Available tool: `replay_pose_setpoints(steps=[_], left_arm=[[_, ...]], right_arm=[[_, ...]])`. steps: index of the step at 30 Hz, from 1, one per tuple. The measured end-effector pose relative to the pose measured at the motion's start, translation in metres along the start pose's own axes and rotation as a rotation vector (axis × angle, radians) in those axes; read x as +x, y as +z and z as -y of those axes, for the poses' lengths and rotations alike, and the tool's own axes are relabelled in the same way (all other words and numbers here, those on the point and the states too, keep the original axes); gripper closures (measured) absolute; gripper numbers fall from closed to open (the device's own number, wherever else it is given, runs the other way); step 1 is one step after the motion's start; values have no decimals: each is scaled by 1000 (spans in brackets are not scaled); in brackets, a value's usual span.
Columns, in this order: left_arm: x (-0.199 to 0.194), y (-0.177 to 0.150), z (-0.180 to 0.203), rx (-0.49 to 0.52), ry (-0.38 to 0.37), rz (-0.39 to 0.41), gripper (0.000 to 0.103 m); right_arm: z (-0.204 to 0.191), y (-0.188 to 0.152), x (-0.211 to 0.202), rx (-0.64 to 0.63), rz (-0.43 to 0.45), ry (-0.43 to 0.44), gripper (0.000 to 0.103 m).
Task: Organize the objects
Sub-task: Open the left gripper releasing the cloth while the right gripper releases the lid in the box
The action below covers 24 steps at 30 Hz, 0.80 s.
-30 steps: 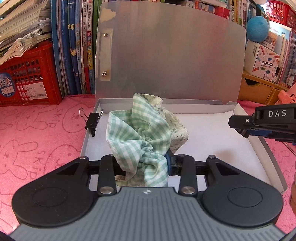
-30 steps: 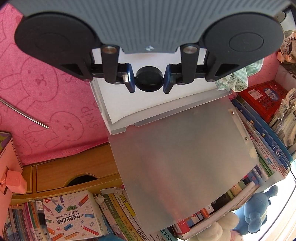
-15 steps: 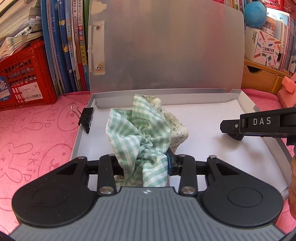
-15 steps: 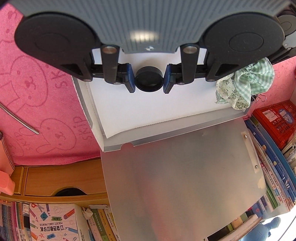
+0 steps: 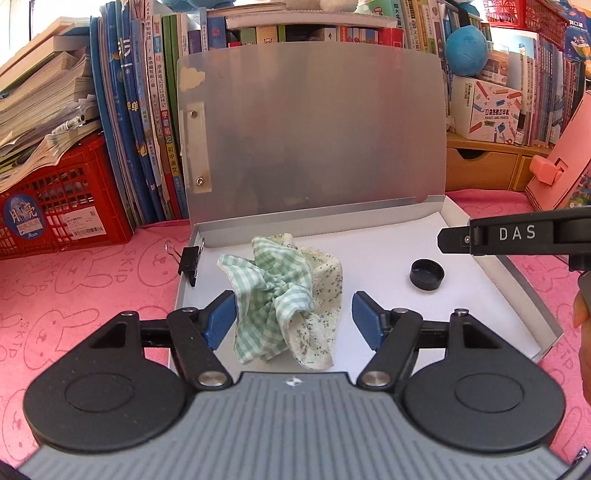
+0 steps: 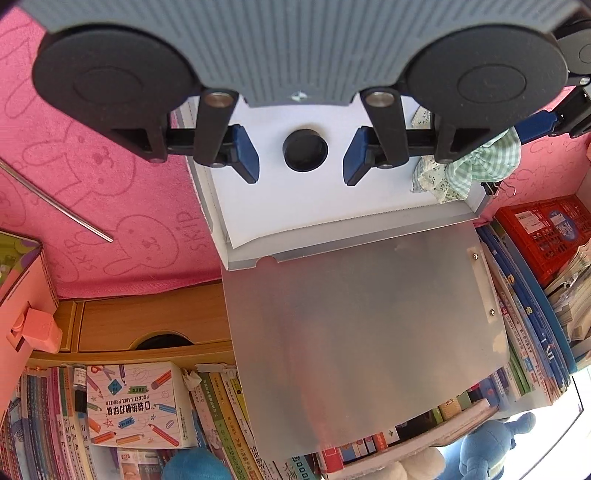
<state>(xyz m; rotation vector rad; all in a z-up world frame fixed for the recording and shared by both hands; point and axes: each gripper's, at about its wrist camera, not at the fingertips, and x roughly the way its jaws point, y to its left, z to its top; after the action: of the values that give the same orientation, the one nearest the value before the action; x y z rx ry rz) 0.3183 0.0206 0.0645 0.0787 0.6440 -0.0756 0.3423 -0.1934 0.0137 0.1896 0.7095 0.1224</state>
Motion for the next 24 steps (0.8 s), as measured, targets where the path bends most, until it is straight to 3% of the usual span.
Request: replay_pose_setpoints(steps=[13,24], left_arm=[[-94,-18,12,21,-94,95,25],[-155,-77,16,4,-149,134,19]], right_arm=[[10,-28,-95,-122,100,66,29],[20,-74,-150,-177,133,98,22]])
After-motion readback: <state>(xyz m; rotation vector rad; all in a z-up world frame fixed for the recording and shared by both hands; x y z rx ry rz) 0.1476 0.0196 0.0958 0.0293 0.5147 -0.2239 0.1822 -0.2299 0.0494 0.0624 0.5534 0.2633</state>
